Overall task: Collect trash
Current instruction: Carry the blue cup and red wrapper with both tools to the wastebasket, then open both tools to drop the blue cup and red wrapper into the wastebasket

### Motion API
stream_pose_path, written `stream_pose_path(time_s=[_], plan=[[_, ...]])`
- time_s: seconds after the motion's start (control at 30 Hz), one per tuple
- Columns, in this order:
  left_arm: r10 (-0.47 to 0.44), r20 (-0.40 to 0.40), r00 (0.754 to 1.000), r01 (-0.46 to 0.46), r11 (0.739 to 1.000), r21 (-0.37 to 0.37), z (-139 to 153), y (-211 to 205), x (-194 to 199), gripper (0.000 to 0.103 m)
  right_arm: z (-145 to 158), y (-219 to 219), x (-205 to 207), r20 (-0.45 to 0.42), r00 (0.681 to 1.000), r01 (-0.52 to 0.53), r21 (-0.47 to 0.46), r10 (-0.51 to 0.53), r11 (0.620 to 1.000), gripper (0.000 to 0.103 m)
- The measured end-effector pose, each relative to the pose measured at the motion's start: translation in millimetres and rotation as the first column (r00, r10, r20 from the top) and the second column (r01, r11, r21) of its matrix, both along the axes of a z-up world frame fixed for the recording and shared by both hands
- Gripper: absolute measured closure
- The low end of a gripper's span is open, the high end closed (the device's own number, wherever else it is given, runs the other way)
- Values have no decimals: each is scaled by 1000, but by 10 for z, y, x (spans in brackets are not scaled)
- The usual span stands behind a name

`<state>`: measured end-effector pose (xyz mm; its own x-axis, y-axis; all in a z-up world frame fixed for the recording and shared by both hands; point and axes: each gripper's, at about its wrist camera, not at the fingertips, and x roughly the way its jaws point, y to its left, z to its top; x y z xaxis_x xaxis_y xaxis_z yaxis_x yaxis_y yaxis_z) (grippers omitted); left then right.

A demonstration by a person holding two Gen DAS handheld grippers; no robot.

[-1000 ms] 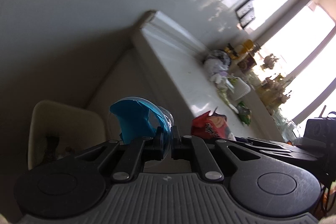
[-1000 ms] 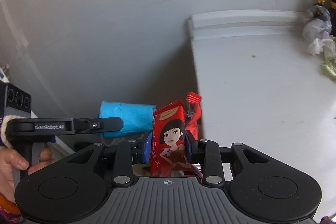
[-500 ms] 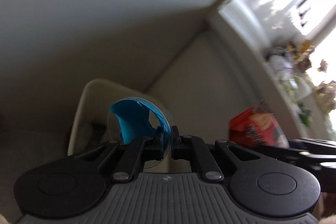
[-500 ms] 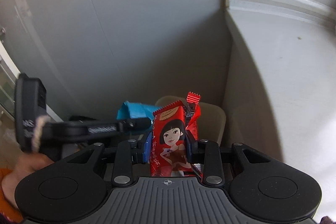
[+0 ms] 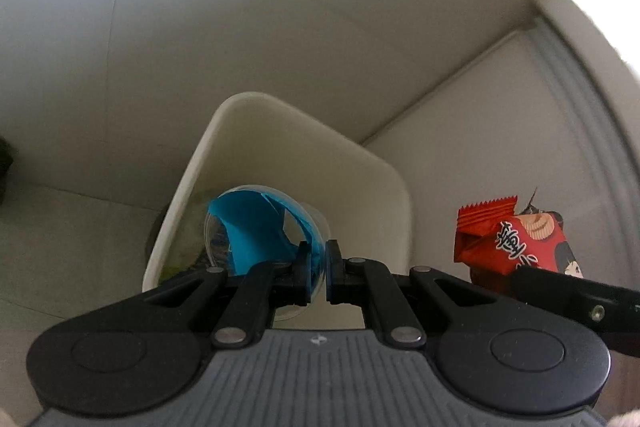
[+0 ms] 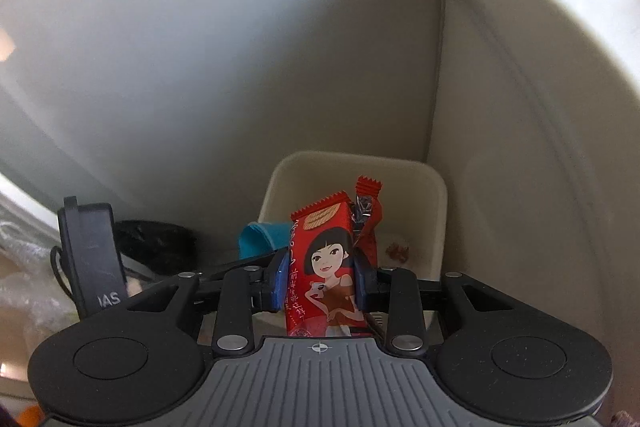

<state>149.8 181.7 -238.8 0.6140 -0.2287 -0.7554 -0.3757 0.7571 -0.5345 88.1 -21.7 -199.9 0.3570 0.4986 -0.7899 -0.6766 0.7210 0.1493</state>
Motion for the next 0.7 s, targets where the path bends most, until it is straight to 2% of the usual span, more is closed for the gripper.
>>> stream_pose_path(time_s=[0.07,0.23,0.33,0.5,0.57,0.7], plan=[[11,-24,1000,-10,1000,5,-99,20,40,98,-132,92,130,2,1000,26,-25,-26,999,72],[4,-95,995,2,998,66,-344,0,49,98,-497,262,381,-62,992,105,-55,-108,993,72],[4,-126,992,7,996,87,-455,-50,48,97,-681,343,517,-53,991,121,-68,-124,990,71],[8,-162,987,6,997,83,-616,-73,-40,97,-984,316,619,-97,985,138,-64,-144,988,69],[11,-152,988,0,997,75,-606,-50,-56,97,-1082,330,674,-116,982,142,-66,-149,988,69],[12,-147,989,-3,998,62,-638,-67,-88,97,-1216,378,696,-99,986,125,-65,-131,990,69]])
